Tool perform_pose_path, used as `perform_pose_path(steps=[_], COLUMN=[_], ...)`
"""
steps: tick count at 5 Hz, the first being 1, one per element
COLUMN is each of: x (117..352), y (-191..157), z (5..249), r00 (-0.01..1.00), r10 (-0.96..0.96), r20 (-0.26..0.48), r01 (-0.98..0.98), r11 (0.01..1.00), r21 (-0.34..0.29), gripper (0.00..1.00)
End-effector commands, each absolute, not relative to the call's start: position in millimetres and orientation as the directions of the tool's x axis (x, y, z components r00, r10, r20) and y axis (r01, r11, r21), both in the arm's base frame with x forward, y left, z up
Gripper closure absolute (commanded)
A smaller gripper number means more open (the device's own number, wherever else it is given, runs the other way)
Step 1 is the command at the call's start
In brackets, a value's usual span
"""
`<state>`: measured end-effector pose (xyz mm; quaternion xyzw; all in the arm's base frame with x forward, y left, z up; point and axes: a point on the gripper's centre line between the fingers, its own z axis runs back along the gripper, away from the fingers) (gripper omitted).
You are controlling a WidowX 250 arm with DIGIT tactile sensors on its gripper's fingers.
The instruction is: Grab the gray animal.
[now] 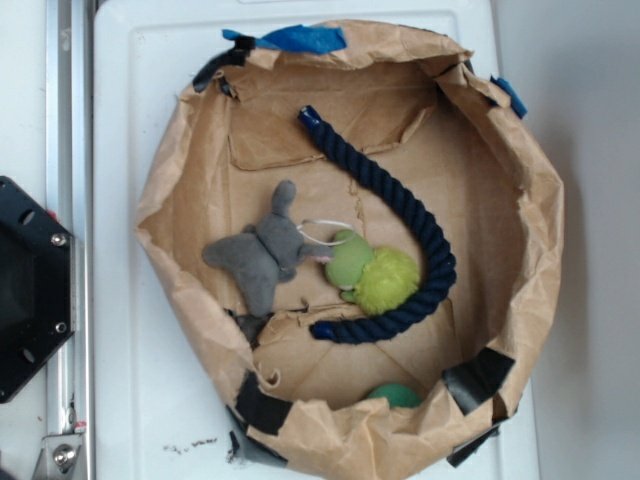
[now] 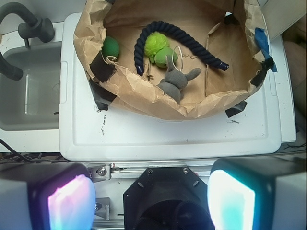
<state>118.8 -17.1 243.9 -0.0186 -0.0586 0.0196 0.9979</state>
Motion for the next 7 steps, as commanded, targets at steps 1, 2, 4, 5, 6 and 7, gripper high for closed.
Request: perform_pose_path(steps=[1,2,4,5,6,7], x=[118.8,168.8,236.2,235.9,223.9,224.4], y=[-17.1,-18.4,4.5,24.4,36.9,46.6], z=[243.9,229.2,177.2,147.6,134.8,113.9], r00=[0.992,0.975,0.894,0.872,0.885,0.885], r10=[0.041,0.181,0.423,0.466,0.442,0.438], r20=[0.116,0.126,0.144,0.149,0.145,0.156], r01=[-0.037,-0.176,-0.414,-0.456,-0.435,-0.439], r11=[0.999,0.983,0.906,0.884,0.897,0.898], r21=[-0.039,-0.045,-0.09,-0.098,-0.077,-0.03], gripper=[0.0,0.0,0.0,0.0,0.0,0.0])
